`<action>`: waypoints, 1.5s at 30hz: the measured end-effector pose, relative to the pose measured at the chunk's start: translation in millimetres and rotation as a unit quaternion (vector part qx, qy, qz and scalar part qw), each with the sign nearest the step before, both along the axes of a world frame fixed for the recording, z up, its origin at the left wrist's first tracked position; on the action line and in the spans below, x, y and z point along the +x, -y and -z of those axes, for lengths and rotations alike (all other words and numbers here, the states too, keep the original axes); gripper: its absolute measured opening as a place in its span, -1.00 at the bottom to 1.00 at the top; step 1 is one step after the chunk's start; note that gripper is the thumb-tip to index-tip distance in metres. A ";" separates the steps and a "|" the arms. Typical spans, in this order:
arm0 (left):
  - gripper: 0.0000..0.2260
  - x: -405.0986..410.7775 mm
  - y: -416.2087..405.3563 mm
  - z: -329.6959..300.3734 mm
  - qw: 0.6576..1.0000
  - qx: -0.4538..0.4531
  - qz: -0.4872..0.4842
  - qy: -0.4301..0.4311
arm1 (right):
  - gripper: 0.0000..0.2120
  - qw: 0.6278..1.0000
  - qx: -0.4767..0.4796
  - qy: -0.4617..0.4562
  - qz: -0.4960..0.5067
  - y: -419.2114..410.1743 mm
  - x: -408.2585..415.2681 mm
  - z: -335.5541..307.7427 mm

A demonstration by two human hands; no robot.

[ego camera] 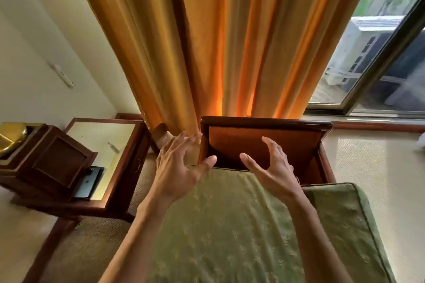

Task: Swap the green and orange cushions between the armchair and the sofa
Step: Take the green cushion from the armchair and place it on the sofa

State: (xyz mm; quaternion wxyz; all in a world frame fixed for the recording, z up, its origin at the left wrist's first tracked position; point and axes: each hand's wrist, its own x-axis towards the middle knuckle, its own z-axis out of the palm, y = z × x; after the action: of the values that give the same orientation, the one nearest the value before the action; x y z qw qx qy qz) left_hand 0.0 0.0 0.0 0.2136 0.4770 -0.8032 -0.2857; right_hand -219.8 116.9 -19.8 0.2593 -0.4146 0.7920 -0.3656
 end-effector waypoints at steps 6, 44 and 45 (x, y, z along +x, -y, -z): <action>-0.62 -51.6 88.8 102.2 0.988 0.054 0.046 0.135 | -0.31 0.977 0.186 -0.030 -0.102 85.7 -82.1 124.5; 0.07 38.5 -37.1 27.8 0.931 -0.174 0.187 0.262 | -0.61 0.989 -0.095 -0.106 0.028 -110.9 17.4 52.3; 0.11 29.1 -38.6 24.9 0.936 -0.172 0.178 0.251 | -0.66 0.991 -0.057 -0.118 0.021 -111.4 15.0 44.9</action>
State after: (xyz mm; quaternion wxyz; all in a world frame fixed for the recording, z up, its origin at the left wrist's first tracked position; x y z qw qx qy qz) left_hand 29.1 38.6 -24.9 0.0299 0.3381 -0.9394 -0.0476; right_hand -204.8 228.3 -64.7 0.1324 -0.4526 0.8033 -0.3637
